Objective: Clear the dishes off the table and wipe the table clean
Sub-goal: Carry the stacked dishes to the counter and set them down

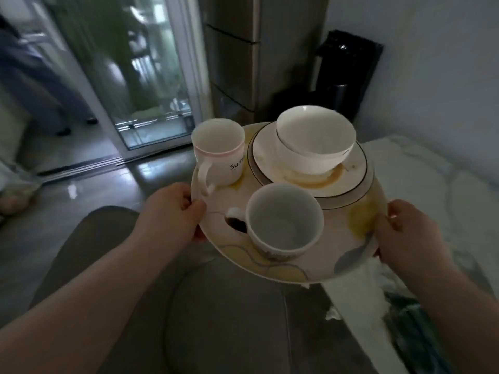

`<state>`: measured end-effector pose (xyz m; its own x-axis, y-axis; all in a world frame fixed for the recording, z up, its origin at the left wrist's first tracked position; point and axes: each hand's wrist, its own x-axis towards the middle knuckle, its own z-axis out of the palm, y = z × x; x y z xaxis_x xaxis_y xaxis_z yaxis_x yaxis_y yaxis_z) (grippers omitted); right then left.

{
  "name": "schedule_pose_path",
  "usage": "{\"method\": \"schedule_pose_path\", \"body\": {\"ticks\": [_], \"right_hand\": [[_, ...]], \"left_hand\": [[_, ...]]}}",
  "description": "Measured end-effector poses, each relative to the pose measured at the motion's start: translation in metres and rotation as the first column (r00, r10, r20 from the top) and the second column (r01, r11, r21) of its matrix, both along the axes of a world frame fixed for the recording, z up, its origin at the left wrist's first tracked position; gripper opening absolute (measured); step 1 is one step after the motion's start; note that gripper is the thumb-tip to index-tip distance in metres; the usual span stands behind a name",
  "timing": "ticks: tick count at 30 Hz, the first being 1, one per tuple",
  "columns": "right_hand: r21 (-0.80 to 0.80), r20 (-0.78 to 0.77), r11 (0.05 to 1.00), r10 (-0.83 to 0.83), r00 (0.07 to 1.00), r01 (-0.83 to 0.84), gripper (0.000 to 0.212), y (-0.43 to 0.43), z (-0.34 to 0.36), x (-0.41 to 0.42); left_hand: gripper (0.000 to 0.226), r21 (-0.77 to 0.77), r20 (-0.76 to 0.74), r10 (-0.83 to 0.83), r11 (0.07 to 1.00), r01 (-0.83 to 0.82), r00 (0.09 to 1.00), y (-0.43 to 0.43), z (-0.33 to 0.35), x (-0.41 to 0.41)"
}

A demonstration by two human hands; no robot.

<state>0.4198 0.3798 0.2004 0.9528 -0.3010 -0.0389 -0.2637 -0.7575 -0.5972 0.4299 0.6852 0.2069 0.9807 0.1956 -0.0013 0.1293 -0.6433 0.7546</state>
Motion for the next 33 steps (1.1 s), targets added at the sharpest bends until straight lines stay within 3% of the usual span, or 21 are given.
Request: {"method": "schedule_pose_path", "body": {"ticks": [3, 8, 15, 20, 24, 28, 33], "right_hand": [[-0.035, 0.002, 0.988, 0.152, 0.988, -0.152, 0.017, 0.046, 0.008, 0.009], [-0.045, 0.007, 0.902, 0.430, 0.903, -0.429, 0.016, 0.156, 0.017, 0.008], [0.019, 0.025, 0.698, 0.716, 0.698, -0.716, 0.017, 0.330, 0.033, -0.038], [0.071, 0.023, 0.571, 0.819, 0.573, -0.818, 0.015, 0.460, 0.031, -0.091], [0.058, 0.035, 0.521, 0.852, 0.523, -0.852, 0.019, 0.567, 0.025, -0.138], [0.082, 0.051, 0.441, 0.894, 0.446, -0.894, 0.019, 0.668, 0.022, -0.184], [0.076, 0.026, 0.316, 0.947, 0.319, -0.946, 0.018, 0.789, 0.019, -0.229]], "left_hand": [[0.015, -0.040, 0.002, 0.160, 0.986, -0.160, 0.987, 0.045, 0.006, -0.035], [0.013, -0.087, -0.004, 0.450, 0.889, -0.449, 0.893, 0.136, 0.013, -0.118], [0.017, -0.038, 0.018, 0.705, 0.709, -0.704, 0.709, 0.255, 0.020, -0.243], [0.024, -0.054, 0.021, 0.815, 0.579, -0.814, 0.579, 0.350, 0.025, -0.329], [0.014, -0.003, 0.012, 0.874, 0.486, -0.874, 0.486, 0.434, 0.028, -0.399], [0.012, -0.045, 0.005, 0.923, 0.385, -0.922, 0.385, 0.500, 0.032, -0.459], [0.011, -0.021, -0.004, 0.969, 0.246, -0.969, 0.246, 0.573, 0.025, -0.523]]}}
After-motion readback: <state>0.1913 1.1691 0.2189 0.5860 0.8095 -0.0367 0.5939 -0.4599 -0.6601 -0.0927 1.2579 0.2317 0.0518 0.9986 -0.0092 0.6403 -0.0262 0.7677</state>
